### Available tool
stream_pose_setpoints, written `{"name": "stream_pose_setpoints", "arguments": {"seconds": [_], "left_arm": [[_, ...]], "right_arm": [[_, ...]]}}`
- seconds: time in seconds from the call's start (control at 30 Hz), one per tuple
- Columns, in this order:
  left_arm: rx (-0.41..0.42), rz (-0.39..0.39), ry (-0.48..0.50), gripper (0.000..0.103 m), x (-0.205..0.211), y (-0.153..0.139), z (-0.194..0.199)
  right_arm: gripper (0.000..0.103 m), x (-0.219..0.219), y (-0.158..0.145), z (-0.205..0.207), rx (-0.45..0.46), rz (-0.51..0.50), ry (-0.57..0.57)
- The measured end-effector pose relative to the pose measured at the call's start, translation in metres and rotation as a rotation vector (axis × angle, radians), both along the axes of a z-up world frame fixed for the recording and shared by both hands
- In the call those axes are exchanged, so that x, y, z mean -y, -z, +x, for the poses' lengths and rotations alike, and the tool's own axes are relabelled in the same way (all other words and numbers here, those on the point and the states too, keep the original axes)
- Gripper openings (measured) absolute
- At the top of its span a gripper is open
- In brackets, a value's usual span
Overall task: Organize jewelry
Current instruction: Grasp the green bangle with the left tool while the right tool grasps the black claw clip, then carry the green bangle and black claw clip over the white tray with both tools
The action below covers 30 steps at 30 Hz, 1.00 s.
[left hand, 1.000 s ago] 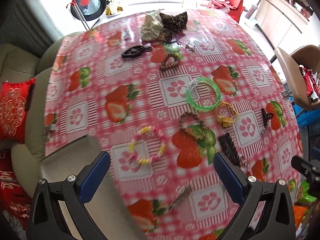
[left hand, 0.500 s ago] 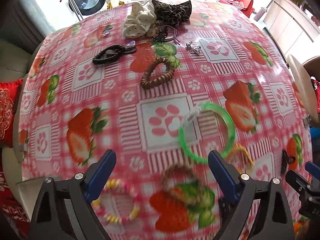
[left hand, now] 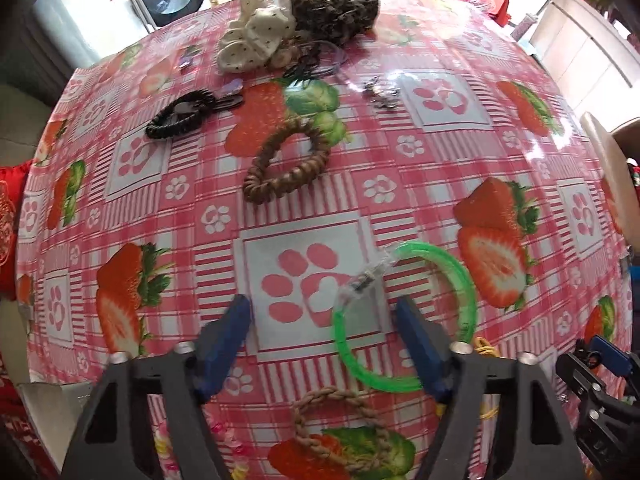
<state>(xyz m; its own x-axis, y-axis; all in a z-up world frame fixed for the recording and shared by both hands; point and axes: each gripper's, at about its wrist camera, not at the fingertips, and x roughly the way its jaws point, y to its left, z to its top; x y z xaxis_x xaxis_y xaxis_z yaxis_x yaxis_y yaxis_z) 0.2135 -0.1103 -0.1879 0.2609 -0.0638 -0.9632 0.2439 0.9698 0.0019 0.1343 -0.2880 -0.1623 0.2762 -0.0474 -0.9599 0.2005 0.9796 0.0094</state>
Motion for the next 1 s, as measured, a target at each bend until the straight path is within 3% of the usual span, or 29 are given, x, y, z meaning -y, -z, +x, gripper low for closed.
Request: {"name": "stream_pose_setpoints", "arguments": {"seconds": [0.07,0.13,0.23,0.47,1.0], "left_arm": [[0.004,-0.009,0.026,0.057,0.006,-0.002,-0.002],[0.017,-0.011,0.059,0.030,0.013,-0.005,-0.004],[0.004,-0.024,0.064,0.019,0.018,-0.007,-0.005],[0.014,-0.078,0.014,0.018,0.013,-0.029,-0.014],[0.049,-0.088,-0.095,0.018,-0.035,-0.056,-0.050]], "right_arm": [[0.039,-0.007,0.001,0.007,-0.007,-0.039,-0.011],[0.028,-0.009,0.000,0.008,0.000,-0.036,-0.026],[0.025,-0.013,-0.003,0.011,0.010,-0.025,-0.038],[0.025,0.012,-0.021,0.013,0.063,0.177,0.020],[0.025,0.004,-0.043,0.003,0.098,0.246,-0.075]]}}
